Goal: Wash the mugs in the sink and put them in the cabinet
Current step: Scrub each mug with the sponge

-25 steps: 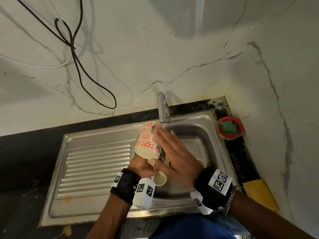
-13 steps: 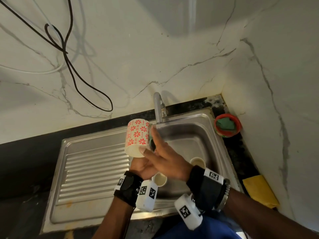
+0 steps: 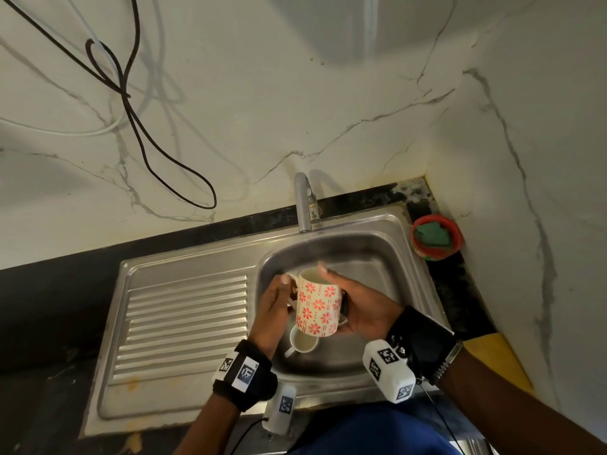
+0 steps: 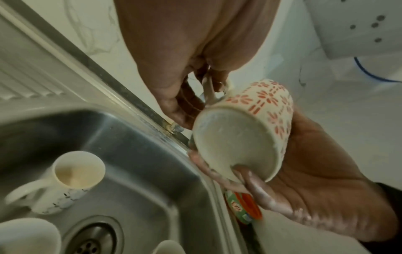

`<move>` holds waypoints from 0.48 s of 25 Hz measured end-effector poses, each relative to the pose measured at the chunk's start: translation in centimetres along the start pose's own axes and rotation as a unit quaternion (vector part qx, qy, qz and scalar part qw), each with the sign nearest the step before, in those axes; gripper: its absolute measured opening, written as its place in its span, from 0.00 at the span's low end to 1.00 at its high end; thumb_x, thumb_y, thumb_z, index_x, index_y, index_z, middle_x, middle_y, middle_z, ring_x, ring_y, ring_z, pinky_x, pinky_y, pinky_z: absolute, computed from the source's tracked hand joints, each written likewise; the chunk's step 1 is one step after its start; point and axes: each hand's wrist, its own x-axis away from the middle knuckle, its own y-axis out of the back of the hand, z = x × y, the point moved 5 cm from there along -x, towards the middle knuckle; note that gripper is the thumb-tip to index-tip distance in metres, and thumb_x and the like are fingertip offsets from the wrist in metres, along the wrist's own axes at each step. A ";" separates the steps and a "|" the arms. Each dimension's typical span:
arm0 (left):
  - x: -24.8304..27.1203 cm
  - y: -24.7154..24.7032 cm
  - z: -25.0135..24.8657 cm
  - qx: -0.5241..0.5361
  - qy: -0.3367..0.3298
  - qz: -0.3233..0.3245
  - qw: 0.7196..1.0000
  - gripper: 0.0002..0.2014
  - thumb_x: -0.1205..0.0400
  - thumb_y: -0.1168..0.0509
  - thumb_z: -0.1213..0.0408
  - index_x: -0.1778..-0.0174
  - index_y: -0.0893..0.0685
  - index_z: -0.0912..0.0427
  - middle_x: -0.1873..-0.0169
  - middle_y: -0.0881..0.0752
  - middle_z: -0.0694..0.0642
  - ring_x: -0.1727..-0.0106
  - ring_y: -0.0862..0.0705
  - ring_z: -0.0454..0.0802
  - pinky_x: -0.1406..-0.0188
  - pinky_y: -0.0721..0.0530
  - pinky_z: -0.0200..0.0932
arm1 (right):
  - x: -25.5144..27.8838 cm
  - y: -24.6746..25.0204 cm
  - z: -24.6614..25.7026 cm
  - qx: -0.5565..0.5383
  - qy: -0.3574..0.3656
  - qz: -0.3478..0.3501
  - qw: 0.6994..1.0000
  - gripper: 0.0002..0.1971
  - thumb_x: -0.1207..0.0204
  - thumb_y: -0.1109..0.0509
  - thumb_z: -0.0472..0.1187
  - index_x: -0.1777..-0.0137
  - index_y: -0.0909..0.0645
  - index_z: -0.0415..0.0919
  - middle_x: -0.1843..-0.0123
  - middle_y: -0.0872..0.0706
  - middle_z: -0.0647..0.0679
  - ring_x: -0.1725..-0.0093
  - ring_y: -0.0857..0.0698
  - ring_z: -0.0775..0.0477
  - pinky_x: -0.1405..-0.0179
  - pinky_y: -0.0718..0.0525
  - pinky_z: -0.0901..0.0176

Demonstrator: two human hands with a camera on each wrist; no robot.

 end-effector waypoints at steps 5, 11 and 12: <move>0.4 -1.4 0.3 -0.027 -0.025 0.059 0.998 0.17 0.09 0.43 0.53 0.43 0.21 0.66 0.55 0.10 0.53 0.51 0.09 0.49 0.54 0.12 0.42 | -2.8 3.7 -3.1 -0.019 -0.024 -0.110 0.993 0.16 0.17 0.33 0.31 0.31 0.18 0.31 0.33 0.11 0.29 0.34 0.11 0.32 0.33 0.12 0.30; -1.5 -1.4 5.8 -0.188 0.138 0.019 0.972 0.34 0.27 0.31 0.26 0.45 0.12 0.55 0.52 0.08 0.52 0.49 0.09 0.52 0.46 0.13 0.51 | -3.0 5.5 -1.2 0.345 0.129 -0.293 0.882 0.17 0.26 0.29 0.30 0.40 0.09 0.42 0.42 0.08 0.43 0.44 0.10 0.39 0.48 0.07 0.37; -2.2 -1.4 7.2 -0.255 0.168 0.030 0.952 0.30 0.26 0.30 0.31 0.47 0.12 0.56 0.55 0.08 0.52 0.52 0.09 0.52 0.47 0.13 0.52 | -3.2 5.2 -0.9 0.417 0.135 -0.288 0.851 0.15 0.26 0.28 0.33 0.41 0.08 0.43 0.43 0.07 0.45 0.44 0.11 0.40 0.45 0.09 0.38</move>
